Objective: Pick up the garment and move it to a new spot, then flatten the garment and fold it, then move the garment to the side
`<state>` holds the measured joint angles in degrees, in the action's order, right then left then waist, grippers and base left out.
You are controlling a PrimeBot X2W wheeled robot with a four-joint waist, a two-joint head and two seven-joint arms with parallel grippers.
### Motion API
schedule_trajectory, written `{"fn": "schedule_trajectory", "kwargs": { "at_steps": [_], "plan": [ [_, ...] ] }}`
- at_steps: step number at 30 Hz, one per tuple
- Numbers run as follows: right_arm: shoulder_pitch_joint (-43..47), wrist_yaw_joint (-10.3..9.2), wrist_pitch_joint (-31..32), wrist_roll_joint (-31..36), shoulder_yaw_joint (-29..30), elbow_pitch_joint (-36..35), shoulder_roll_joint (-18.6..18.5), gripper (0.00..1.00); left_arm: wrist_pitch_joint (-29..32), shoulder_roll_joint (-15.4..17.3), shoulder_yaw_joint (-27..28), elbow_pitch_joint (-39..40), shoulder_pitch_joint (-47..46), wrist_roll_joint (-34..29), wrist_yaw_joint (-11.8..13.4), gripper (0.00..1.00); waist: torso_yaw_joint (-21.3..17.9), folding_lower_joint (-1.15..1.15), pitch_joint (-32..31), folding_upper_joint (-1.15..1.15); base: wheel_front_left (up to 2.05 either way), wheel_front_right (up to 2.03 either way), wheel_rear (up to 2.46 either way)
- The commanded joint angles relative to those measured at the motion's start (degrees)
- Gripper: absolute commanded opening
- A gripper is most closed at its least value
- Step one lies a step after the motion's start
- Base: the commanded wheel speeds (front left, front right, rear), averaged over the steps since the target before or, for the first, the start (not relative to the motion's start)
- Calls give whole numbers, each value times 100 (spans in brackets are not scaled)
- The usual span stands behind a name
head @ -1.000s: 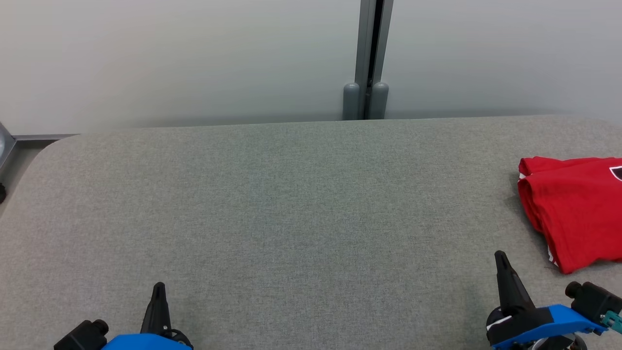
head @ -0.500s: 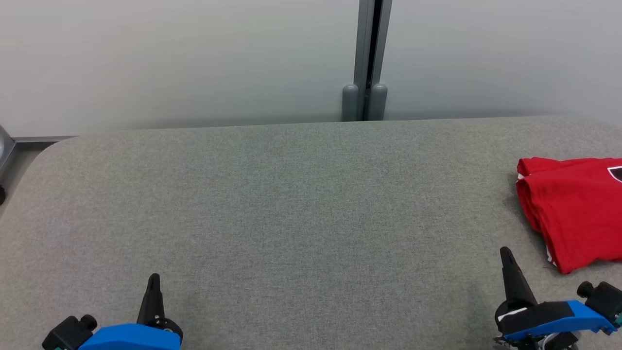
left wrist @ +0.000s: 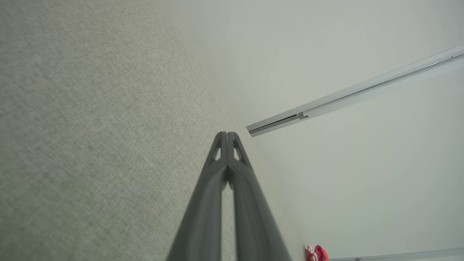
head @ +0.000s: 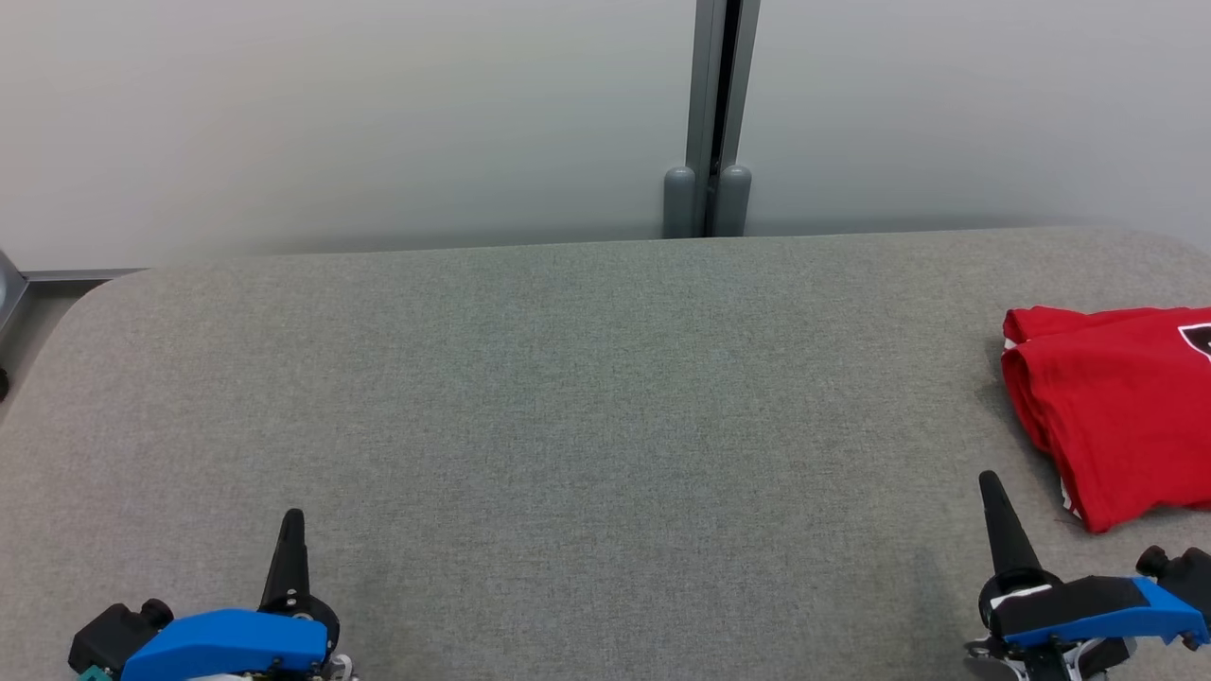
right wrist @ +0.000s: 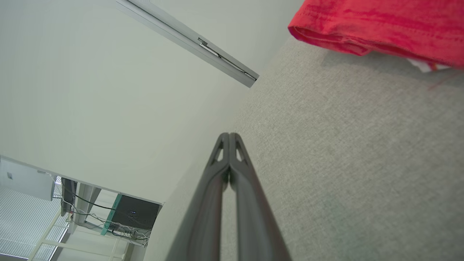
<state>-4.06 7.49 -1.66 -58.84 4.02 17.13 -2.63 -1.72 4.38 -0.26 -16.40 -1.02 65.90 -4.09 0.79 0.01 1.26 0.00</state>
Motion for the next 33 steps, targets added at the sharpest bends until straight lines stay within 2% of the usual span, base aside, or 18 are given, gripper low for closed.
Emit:
{"fn": "schedule_trajectory", "kwargs": {
  "at_steps": [1,33],
  "plan": [
    [-136,0,39,-183,27,-98,-25,0,47,-1,79,81,-140,143,-49,0,-2,0,-3,0,0,0,0],
    [-203,0,490,-1978,160,-229,-32,0,499,-84,438,174,-386,1557,-224,0,-40,-1,-55,0,0,0,0]
  ]
}}
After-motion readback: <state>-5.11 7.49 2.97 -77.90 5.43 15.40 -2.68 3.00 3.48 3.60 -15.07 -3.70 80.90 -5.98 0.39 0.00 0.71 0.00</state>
